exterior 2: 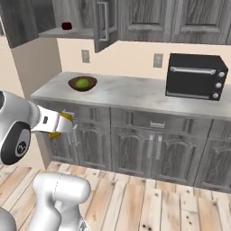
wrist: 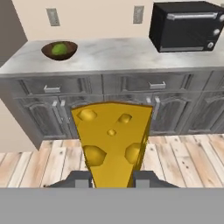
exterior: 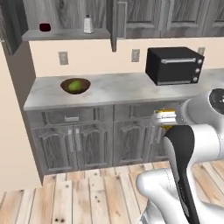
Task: Pick the cheese from the fridge and the cheese grater from the cabinet and place them next to the salad bowl.
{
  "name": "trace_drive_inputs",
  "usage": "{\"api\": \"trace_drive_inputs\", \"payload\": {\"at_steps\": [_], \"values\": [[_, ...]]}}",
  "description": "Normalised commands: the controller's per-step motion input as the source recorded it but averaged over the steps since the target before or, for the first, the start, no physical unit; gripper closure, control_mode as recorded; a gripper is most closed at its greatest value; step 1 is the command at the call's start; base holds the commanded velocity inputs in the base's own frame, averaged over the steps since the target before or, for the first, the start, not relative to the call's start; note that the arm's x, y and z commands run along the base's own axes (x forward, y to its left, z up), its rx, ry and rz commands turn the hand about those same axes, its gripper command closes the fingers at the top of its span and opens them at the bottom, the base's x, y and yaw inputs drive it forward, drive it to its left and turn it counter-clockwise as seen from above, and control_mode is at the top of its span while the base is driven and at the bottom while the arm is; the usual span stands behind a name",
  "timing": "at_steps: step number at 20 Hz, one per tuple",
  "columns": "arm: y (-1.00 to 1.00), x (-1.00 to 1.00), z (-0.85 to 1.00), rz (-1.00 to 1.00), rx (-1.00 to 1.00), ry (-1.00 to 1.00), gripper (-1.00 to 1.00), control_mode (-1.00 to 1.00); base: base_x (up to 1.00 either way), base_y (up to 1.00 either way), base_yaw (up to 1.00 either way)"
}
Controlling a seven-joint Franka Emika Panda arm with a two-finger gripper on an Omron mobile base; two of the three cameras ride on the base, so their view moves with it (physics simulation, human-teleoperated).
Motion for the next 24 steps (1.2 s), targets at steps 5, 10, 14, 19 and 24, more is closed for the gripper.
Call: {"api": "trace_drive_inputs", "payload": {"at_steps": [5, 10, 14, 19, 24], "values": [[0.00, 0.00, 0.00, 0.00, 0.00, 0.00, 1.00, 1.00, 1.00, 0.94, 0.13], [0.00, 0.00, 0.00, 0.00, 0.00, 0.00, 1.00, 1.00, 0.98, 0.75, 0.08], [0.00, 0.00, 0.00, 0.00, 0.00, 0.00, 1.00, 1.00, 0.75, 0.61, -0.01], [0.00, 0.00, 0.00, 0.00, 0.00, 0.00, 1.00, 1.00, 0.34, 0.07, -0.23], [0.00, 0.00, 0.00, 0.00, 0.00, 0.00, 1.00, 1.00, 0.33, 0.15, -0.23]]}}
